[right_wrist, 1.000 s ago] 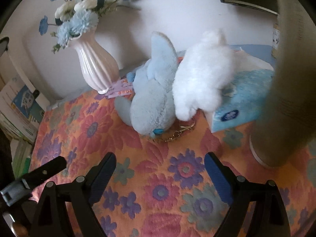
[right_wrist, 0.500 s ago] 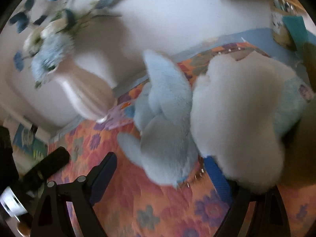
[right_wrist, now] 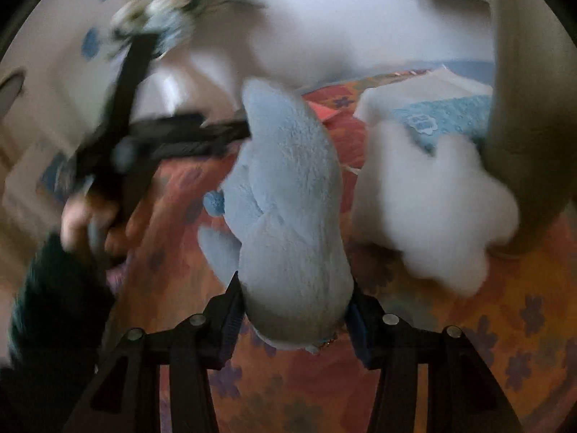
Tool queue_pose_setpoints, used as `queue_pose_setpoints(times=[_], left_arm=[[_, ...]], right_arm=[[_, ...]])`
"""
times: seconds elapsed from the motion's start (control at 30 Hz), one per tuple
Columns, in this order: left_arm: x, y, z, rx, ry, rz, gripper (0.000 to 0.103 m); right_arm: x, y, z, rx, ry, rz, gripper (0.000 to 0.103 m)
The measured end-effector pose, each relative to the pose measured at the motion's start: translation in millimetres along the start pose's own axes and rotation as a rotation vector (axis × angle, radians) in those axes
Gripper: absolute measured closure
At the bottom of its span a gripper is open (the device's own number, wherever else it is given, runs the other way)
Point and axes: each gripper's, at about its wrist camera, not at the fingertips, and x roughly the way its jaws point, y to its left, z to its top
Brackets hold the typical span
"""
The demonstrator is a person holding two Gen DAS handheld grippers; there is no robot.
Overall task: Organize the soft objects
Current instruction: 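Grasp the pink cartoon wipes packet with the left gripper while the right grasps the blue plush bunny, then carry the wipes packet and plush bunny over to the glass bowl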
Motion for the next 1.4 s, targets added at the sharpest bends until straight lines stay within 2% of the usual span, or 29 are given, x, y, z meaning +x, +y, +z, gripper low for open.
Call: queue_pose_setpoints(times=[0.07, 0.17, 0.2, 0.23, 0.27, 0.3, 0.37, 0.4, 0.43, 0.67, 0.8, 0.87, 0.9, 1.03, 1.17, 1.27, 1.33, 1.4], left_arm=[[12.4, -9.5, 1.9, 0.073, 0.015, 0.063, 0.005], [23.8, -22.2, 3.1, 0.171, 0.045, 0.1, 0.005], [24.6, -22.5, 3.4, 0.169, 0.058, 0.086, 0.011], [26.6, -21.0, 4.2, 0.15, 0.081, 0.048, 0.022], [27.5, -16.4, 3.3, 0.117, 0.1, 0.016, 0.023], [27.1, -17.1, 3.2, 0.107, 0.102, 0.018, 0.024], [24.8, -15.4, 0.3, 0.099, 0.116, 0.016, 0.035], [22.4, -13.8, -0.9, 0.081, 0.129, 0.002, 0.049], [20.6, -13.0, -1.8, 0.061, 0.141, -0.013, 0.053], [-6.2, -22.0, -22.2, -0.004, 0.222, -0.12, 0.052], [-9.0, -18.1, -30.4, -0.046, 0.225, -0.074, 0.042], [-6.5, -14.4, -33.6, -0.08, 0.212, -0.086, 0.042], [-4.2, -12.7, -36.8, -0.101, 0.223, -0.077, 0.047], [-22.1, -13.6, -54.2, -0.181, 0.237, -0.031, 0.054], [-61.3, -10.7, -91.9, -0.31, 0.294, 0.051, 0.056], [-87.0, -15.3, -123.2, -0.383, 0.311, 0.07, 0.056], [-102.4, -21.2, -140.2, -0.412, 0.31, 0.08, 0.056], [-119.4, -28.4, -159.0, -0.459, 0.297, 0.064, 0.053]], right_arm=[[2.9, -3.0, 0.4, 0.0, 0.0, 0.013, 0.053], [9.8, -9.2, 1.2, 0.03, 0.006, 0.059, 0.052], [9.8, -11.2, 1.0, 0.036, 0.005, 0.069, 0.052], [7.7, -8.8, -0.8, 0.039, 0.004, 0.075, 0.052], [7.2, -9.2, -1.4, 0.04, 0.003, 0.078, 0.052], [8.5, -8.6, 0.1, 0.039, 0.001, 0.079, 0.052], [7.5, -9.2, -1.5, 0.038, -0.001, 0.082, 0.052], [8.2, -8.1, 0.0, 0.039, -0.001, 0.084, 0.052], [7.1, -10.6, -0.1, 0.041, -0.002, 0.087, 0.052], [0.7, -17.3, -2.8, 0.044, -0.005, 0.106, 0.052], [3.4, -16.7, -2.1, 0.041, -0.002, 0.117, 0.052], [3.1, -17.4, -2.3, 0.043, -0.003, 0.125, 0.052], [4.7, -16.9, -0.3, 0.047, -0.003, 0.13, 0.052], [-0.5, -18.1, -1.5, 0.049, -0.015, 0.16, 0.053], [-12.2, -3.4, -13.9, -0.005, -0.011, 0.175, 0.053], [-18.7, 6.6, -26.7, -0.01, 0.017, 0.215, 0.053], [-18.4, 8.5, -34.3, 0.016, 0.068, 0.276, 0.053], [-18.0, 9.9, -42.3, 0.032, 0.116, 0.297, 0.053]])
